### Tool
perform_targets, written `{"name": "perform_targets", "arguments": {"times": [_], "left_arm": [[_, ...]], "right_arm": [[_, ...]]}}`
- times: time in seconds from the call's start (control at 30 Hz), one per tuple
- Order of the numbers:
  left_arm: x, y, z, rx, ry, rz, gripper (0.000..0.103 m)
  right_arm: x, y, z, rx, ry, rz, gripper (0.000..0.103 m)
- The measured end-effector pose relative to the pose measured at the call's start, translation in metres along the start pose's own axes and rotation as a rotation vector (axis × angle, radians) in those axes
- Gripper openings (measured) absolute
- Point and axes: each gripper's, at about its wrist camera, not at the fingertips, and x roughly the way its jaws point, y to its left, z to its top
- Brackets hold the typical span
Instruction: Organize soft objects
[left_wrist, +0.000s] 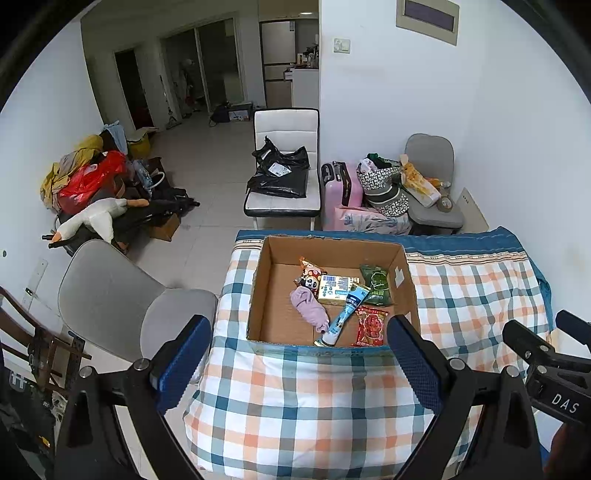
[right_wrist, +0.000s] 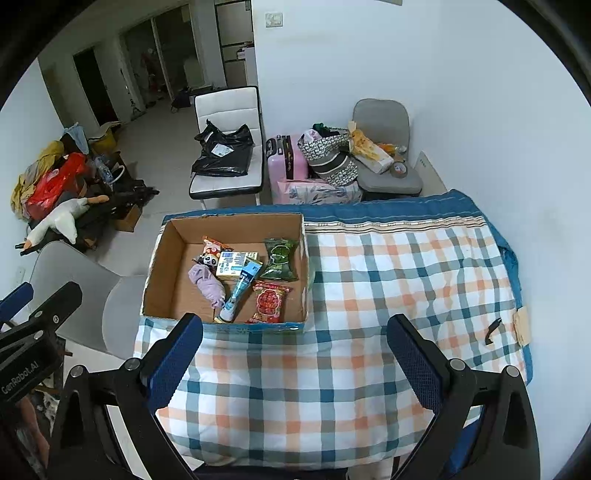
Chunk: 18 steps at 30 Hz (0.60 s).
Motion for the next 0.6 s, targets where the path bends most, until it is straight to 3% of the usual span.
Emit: {"name": "perform_targets", "arguments": {"times": [0.6], "left_arm": [[-0.007,-0.011,-0.003,0.031,-0.009,-0.016,0.098]], "right_arm": [[-0.012,-0.010,-0.003,0.023,-0.027,-0.036,0.101]]}}
